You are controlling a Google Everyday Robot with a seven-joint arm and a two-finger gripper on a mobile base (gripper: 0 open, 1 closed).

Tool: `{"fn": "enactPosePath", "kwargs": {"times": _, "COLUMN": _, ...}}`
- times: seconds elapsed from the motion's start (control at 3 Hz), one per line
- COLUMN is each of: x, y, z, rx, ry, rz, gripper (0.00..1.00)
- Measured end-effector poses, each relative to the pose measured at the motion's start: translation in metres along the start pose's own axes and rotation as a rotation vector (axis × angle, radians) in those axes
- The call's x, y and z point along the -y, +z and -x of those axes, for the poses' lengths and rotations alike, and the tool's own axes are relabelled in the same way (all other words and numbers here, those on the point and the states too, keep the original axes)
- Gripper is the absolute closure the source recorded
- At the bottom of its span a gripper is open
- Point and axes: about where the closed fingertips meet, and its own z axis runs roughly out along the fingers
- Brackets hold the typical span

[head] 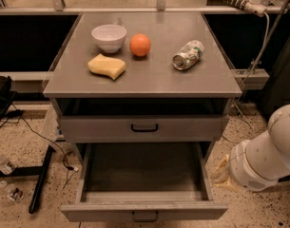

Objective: Close middle drawer

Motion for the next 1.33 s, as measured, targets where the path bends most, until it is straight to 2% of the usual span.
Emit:
{"fn": "enactPosePath", "kwargs": {"times": 0.33, "x": -0.016, "y": 0.052, "z": 0.003, "rx": 0.058, "ry": 0.018, "rz": 0.078, "gripper": 1.0}}
{"fn": "enactPosePath", "kwargs": {"times": 0.67, "x": -0.025, "y": 0.108, "z": -0.001, "rx": 0.167, "ry": 0.033, "rz": 0.096, "gripper": 1.0}}
{"fn": "enactPosePath", "kwargs": {"times": 1.0, "x": -0.024, "y": 0.143, "z": -0.009, "rx": 0.287, "ry": 0.03, "rz": 0.035, "gripper": 1.0}}
{"fn": "enactPosePath", "kwargs": {"times": 1.33, "x": -0.011, "y": 0.161, "z": -0.028, "rx": 0.304, "ry": 0.021, "rz": -0.064, "gripper": 1.0}}
